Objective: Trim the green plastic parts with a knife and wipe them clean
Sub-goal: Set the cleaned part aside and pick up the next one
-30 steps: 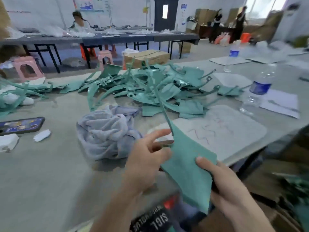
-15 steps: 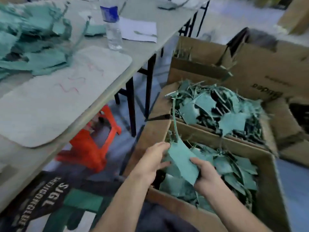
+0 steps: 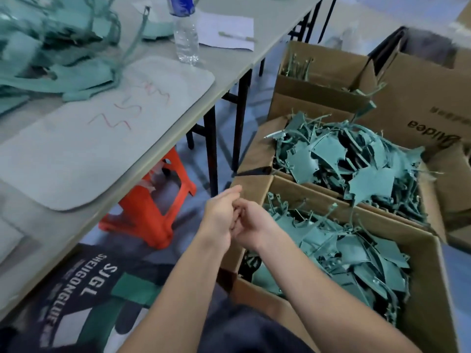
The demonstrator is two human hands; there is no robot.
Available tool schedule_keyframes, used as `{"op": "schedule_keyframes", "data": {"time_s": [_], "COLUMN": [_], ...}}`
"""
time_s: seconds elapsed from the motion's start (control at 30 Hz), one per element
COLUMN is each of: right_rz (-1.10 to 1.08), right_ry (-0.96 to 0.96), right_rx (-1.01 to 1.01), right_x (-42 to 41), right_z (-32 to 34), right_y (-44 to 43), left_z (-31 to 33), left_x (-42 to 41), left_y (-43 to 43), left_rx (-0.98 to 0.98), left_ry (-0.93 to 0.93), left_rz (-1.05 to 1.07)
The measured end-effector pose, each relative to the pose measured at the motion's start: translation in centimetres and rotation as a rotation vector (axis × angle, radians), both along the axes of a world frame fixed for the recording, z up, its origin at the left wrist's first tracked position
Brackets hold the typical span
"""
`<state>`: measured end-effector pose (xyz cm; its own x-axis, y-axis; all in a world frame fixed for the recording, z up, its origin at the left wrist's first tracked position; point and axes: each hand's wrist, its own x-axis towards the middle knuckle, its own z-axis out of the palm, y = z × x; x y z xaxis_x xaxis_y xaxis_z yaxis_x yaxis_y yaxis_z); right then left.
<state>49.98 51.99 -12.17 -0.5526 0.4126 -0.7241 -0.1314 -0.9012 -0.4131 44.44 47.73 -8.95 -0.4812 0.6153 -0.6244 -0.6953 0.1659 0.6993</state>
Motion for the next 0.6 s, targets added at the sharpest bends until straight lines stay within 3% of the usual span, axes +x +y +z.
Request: {"op": "schedule_keyframes", "data": {"time_s": [0.1, 0.3, 0.47, 0.6], "right_rz": [0.038, 0.214, 0.389, 0.596], "right_ry": [0.084, 0.149, 0.201, 0.299], "right_rx": [0.149, 0.698, 1.085, 1.218], "right_x": [-2.7, -9.3, -17.7, -25.8], "right_z": [3.7, 13.1, 20.1, 22.3], "right_y": [0.3, 1.9, 0.6, -3.2], "left_z": [2.6, 10.9, 17.4, 19.2], "left_x": [-3.4, -12.9, -22.2, -28.4], "left_y": [-0.3, -2.3, -8.4, -15.6], "left_rx": [0.054, 0.188, 0.160, -0.069], "left_ry": [0.286, 0.893, 0.992, 1.174], "left_rz": [-0.085, -0.158, -0.041, 0.324]}}
